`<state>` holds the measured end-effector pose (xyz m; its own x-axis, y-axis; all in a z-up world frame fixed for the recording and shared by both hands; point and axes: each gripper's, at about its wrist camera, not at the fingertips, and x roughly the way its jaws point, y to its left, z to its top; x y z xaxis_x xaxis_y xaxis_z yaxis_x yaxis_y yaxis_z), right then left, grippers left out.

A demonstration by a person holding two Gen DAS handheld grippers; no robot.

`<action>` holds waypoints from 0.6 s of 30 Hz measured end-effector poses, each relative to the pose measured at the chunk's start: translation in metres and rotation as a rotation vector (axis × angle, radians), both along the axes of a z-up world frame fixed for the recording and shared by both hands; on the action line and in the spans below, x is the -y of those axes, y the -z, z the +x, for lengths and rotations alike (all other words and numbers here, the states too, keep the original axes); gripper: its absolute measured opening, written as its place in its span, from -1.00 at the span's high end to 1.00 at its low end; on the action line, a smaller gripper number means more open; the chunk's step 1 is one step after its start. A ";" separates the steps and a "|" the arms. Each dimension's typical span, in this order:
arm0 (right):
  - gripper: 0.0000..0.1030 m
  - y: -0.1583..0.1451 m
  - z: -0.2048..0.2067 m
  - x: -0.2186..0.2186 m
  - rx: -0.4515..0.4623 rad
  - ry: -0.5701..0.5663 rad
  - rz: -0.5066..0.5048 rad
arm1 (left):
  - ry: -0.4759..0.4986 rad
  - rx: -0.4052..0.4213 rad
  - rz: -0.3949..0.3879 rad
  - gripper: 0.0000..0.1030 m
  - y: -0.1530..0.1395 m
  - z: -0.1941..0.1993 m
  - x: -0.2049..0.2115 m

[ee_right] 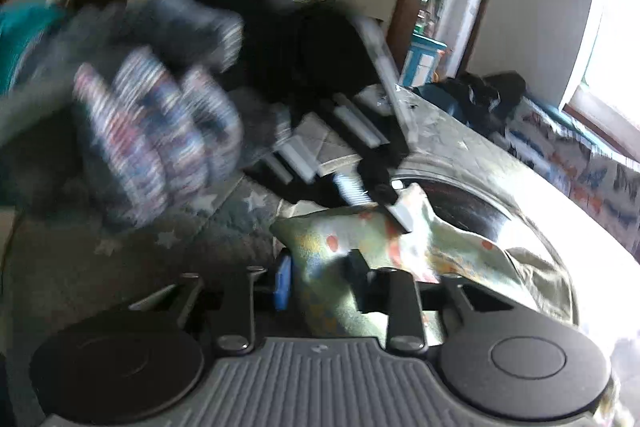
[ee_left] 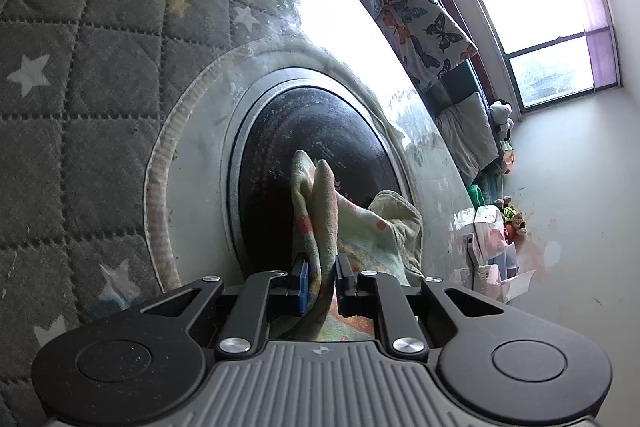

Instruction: Fold clothes

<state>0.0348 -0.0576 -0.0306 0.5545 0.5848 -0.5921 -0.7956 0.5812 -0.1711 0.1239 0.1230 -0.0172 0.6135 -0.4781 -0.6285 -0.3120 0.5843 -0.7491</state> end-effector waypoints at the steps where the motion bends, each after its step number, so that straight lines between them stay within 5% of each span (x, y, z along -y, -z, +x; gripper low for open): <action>1: 0.60 -0.003 0.002 0.004 -0.019 0.009 0.027 | 0.001 0.000 -0.003 0.72 0.001 0.000 -0.001; 4: 0.69 -0.016 0.005 0.015 -0.051 0.031 0.093 | -0.003 0.003 -0.016 0.64 0.003 -0.001 -0.004; 6: 0.71 -0.022 0.007 0.021 -0.063 0.044 0.121 | -0.002 0.008 -0.024 0.27 0.004 -0.002 -0.005; 11: 0.72 -0.030 0.010 0.033 -0.073 0.063 0.156 | 0.007 0.021 -0.073 0.00 0.007 -0.003 -0.006; 18: 0.73 -0.034 0.005 0.035 -0.064 0.045 0.153 | 0.037 0.007 -0.075 0.01 0.011 0.008 0.003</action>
<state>0.0401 -0.0924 0.0032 0.5461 0.6462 -0.5331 -0.7748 0.6316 -0.0280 0.1315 0.1204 -0.0283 0.5991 -0.5458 -0.5859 -0.2861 0.5375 -0.7932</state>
